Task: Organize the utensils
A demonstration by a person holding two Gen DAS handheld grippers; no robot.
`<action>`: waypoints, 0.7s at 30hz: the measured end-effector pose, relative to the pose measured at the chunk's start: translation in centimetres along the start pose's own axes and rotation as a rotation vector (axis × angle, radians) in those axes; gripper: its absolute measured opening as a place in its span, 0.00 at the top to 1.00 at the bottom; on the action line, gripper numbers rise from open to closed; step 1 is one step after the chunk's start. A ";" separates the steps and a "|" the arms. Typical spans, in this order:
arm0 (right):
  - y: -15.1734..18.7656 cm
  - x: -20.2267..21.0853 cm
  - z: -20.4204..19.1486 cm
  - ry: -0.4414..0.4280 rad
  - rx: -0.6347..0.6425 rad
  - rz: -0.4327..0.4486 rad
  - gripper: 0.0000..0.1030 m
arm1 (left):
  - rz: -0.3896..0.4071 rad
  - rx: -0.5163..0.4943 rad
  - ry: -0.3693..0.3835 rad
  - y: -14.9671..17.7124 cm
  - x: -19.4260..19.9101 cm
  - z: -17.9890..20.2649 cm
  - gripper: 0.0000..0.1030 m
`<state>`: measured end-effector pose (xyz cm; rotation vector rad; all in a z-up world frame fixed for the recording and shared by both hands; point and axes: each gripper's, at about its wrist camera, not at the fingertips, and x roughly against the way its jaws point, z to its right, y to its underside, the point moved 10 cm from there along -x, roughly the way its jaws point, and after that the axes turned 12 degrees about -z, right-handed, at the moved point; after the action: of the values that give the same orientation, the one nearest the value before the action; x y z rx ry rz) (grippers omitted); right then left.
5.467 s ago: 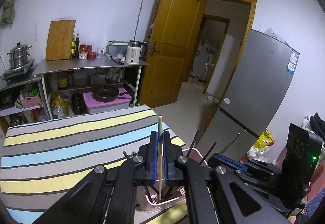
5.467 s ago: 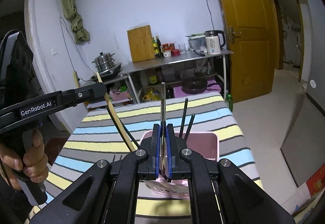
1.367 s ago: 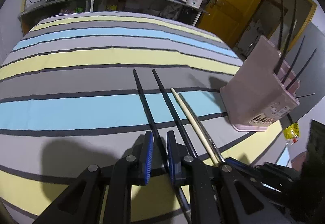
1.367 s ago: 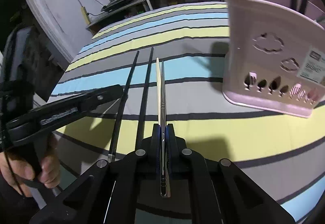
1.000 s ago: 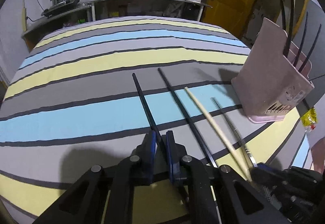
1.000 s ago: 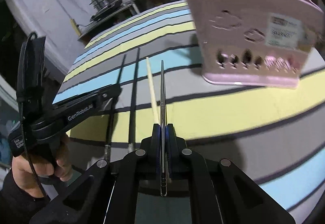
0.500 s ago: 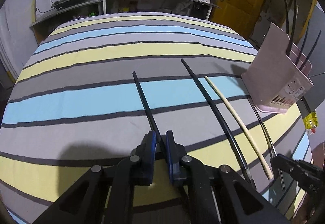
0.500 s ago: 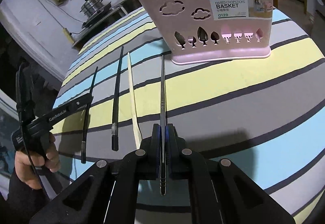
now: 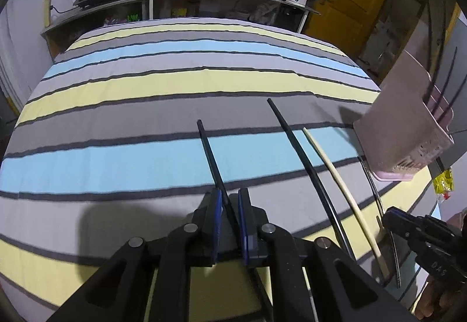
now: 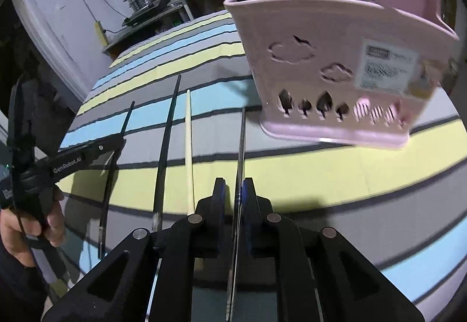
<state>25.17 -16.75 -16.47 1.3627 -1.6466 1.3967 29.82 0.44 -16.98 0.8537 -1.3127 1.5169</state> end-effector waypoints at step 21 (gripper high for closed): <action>-2.3 -1.3 -0.1 0.036 0.057 -0.041 0.95 | -0.020 -0.016 -0.028 -1.9 -0.8 -0.2 0.93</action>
<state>27.76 -16.09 -16.84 1.3877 -1.5585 1.4457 31.86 0.46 -17.07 0.8785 -1.3310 1.4815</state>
